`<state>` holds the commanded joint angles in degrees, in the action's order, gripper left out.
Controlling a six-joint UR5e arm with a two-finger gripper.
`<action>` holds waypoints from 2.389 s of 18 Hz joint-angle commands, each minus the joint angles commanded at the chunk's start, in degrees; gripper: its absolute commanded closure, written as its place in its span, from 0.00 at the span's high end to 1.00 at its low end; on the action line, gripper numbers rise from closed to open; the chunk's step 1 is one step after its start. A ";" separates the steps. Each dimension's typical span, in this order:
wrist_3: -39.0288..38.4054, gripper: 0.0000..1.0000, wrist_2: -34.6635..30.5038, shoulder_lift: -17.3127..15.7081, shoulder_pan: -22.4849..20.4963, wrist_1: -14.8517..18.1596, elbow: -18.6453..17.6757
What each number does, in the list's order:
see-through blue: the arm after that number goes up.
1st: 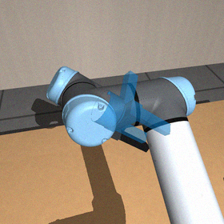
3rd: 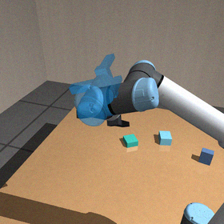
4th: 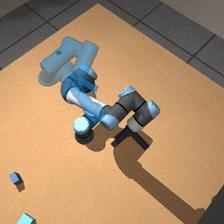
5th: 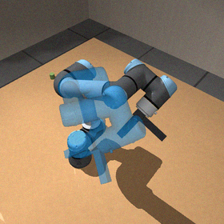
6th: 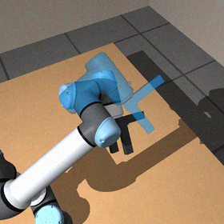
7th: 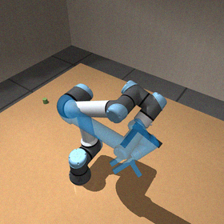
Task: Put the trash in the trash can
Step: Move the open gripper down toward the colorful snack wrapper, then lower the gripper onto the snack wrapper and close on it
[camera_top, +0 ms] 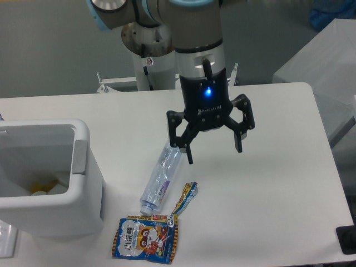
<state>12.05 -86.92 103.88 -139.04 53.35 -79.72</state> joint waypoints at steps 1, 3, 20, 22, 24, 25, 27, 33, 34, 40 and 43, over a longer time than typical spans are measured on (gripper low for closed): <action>-0.09 1.00 0.00 0.26 0.00 -0.09 -0.09; -0.62 1.00 0.17 1.05 0.17 -0.70 -0.35; -3.43 1.00 6.14 14.94 -1.23 -1.05 1.14; -3.34 1.00 7.56 16.17 -1.32 -1.14 0.18; -3.52 1.00 7.82 16.96 -1.49 -1.06 0.00; -3.78 1.00 7.91 16.97 -1.49 -1.05 0.00; -4.22 1.00 8.70 17.31 -1.49 -1.14 0.00; -4.75 1.00 8.53 18.98 -1.14 -0.97 -0.09; -4.75 1.00 8.44 19.42 -1.06 -1.05 -0.18; -4.84 1.00 8.26 20.48 -0.18 -1.14 -0.97; -4.58 1.00 7.48 22.24 1.31 -1.32 -0.88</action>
<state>7.47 -79.45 126.12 -137.73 52.03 -80.59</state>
